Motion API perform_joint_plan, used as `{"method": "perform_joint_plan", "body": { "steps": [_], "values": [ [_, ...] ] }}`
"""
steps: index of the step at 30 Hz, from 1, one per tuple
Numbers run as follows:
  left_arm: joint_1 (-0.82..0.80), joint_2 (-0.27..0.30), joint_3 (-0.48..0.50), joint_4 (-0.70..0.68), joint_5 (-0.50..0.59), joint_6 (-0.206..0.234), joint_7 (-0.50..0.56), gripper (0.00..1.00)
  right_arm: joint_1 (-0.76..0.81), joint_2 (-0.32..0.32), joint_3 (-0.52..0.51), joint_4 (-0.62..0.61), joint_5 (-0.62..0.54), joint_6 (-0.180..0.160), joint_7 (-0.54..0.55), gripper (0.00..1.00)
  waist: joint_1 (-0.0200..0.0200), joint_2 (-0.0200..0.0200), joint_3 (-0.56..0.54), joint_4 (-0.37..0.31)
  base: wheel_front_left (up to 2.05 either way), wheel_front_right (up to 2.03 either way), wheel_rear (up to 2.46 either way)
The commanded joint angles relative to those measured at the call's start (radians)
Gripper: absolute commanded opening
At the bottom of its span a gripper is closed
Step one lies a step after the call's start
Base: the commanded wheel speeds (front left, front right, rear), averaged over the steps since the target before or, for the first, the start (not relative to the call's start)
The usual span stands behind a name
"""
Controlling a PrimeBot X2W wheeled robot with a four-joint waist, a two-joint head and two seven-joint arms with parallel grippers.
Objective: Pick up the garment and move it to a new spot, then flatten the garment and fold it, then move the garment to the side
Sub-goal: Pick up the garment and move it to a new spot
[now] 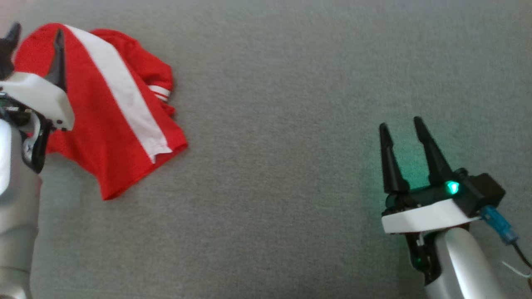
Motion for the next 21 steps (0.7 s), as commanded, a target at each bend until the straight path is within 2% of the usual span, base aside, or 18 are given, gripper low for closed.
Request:
{"method": "perform_joint_plan", "body": {
  "steps": [1,8,12,13,14,21],
  "values": [
    [-0.052,0.058,-0.003,0.014,-0.033,0.002,0.037,1.0,-0.028,-0.003,0.012,-0.04,-0.007,0.008,-0.011,1.0,-0.0003,0.0,0.043,-0.026,0.0,0.0,0.0],
    [-0.143,0.098,-0.127,0.179,-0.129,0.002,0.128,1.0,-0.046,-0.003,0.007,-0.057,-0.019,0.008,-0.011,1.0,-0.0003,0.0,0.085,-0.044,0.0,0.0,0.0],
    [-0.165,0.098,-0.168,0.234,-0.165,0.002,0.128,1.0,-0.048,-0.003,0.006,-0.062,-0.023,0.008,-0.011,1.0,-0.0003,0.0,0.096,-0.049,0.0,0.0,0.0],
    [-0.17,0.098,-0.178,0.243,-0.174,0.002,0.124,0.31,-0.048,-0.003,0.004,-0.063,-0.024,0.008,-0.011,1.0,-0.0003,0.0,0.098,-0.049,0.0,0.0,0.0],
    [-0.175,0.099,-0.188,0.25,-0.183,0.002,0.117,0.0,-0.048,-0.003,0.003,-0.063,-0.024,0.008,-0.011,1.0,-0.0003,0.0,0.098,-0.049,0.0,0.0,0.0],
    [-0.196,0.11,-0.243,0.275,-0.256,0.002,0.054,0.0,-0.047,-0.003,0.006,-0.054,-0.02,0.008,-0.011,1.0,-0.0003,0.0,0.077,-0.042,0.0,0.0,0.0]
  ]
}}
